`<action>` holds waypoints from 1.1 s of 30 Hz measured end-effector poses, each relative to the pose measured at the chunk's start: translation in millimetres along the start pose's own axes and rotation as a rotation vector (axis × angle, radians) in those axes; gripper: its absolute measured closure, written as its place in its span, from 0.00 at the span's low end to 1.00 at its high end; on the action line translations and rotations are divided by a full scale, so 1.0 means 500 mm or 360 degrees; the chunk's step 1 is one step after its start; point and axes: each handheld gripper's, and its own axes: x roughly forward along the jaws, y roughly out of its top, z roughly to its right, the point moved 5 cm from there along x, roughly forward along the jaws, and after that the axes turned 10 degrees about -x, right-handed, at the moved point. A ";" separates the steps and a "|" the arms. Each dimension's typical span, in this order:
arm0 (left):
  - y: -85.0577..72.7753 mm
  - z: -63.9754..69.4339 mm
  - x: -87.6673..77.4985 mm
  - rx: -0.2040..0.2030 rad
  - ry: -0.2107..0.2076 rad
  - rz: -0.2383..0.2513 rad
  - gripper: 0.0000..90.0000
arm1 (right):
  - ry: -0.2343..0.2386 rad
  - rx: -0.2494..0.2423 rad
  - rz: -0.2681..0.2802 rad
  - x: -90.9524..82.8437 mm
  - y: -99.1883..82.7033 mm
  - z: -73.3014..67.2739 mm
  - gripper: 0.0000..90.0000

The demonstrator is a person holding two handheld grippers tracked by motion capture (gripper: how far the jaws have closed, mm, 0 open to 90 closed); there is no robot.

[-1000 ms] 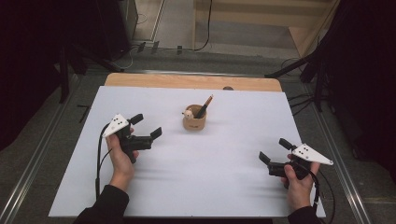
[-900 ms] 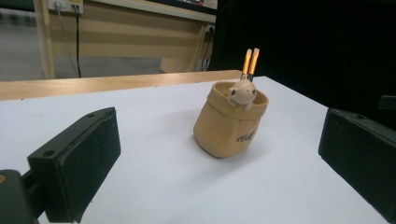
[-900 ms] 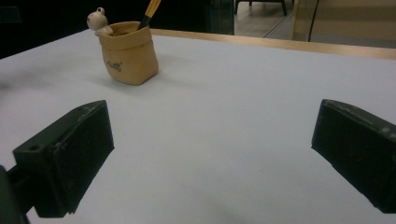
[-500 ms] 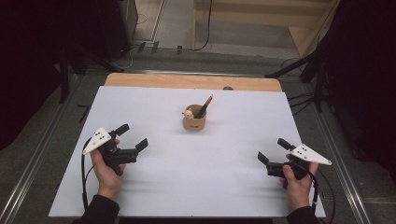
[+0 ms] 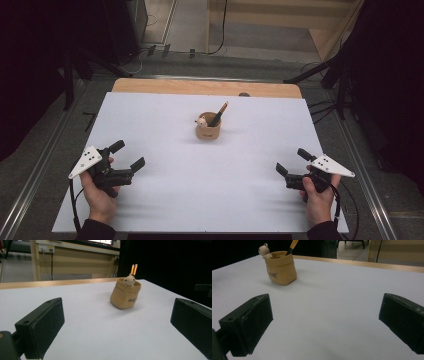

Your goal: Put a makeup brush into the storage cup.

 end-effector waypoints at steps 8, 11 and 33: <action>-0.004 -0.014 -0.026 0.0005 0.0016 -0.0010 0.00 | -0.0008 -0.0002 -0.0001 0.000 -0.001 0.000 0.00; -0.005 -0.019 -0.034 0.0011 0.0023 -0.0015 0.00 | -0.0010 -0.0001 -0.0003 -0.001 -0.001 0.000 0.00; -0.009 -0.035 -0.088 0.0033 0.0062 -0.0033 0.00 | -0.0012 -0.0008 -0.0003 -0.002 -0.002 0.000 0.00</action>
